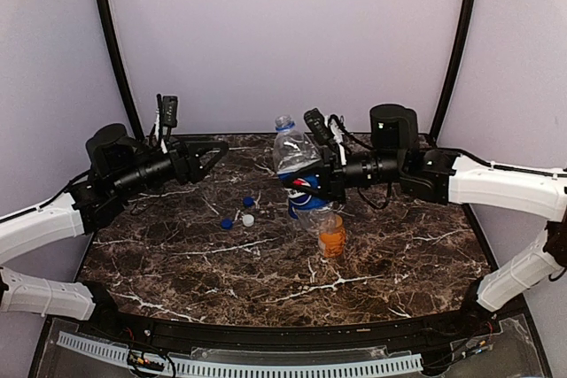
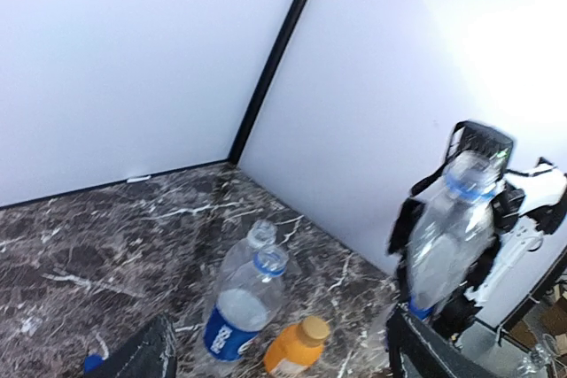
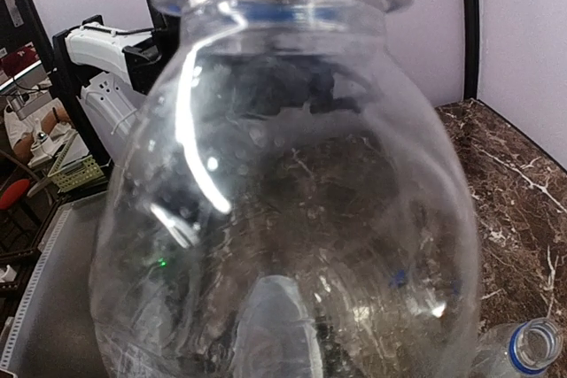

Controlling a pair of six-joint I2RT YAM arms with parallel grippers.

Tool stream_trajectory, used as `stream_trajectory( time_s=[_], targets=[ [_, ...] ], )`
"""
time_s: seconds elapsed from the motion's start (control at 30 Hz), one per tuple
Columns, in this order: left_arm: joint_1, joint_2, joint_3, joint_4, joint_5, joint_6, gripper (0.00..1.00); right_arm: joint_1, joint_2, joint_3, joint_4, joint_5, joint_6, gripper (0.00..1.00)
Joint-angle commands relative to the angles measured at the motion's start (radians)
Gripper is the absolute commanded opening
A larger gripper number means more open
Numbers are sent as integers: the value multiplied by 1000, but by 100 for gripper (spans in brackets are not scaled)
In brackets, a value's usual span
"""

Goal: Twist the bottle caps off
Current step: Place the bottle cap at the center of the board, then pass from the right arm to the left

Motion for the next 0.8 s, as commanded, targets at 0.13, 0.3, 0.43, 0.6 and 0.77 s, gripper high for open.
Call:
stream_trajectory(
  time_s=[0.13,0.3,0.43,0.6,0.77],
  targets=[
    [-36,5,274,-185,307,-23,81,32,71,41,21,-148,-44,14],
    [-102,93,389,-287,329,33,81,56,106,86,-6,-156,-65,15],
    [-150,147,456,-346,315,84,81,71,122,117,-25,-156,-75,15],
    [-189,191,491,-394,294,116,78,83,134,134,-36,-155,-85,15],
    [-197,199,492,-390,289,121,60,89,141,135,-46,-145,-92,15]
  ],
)
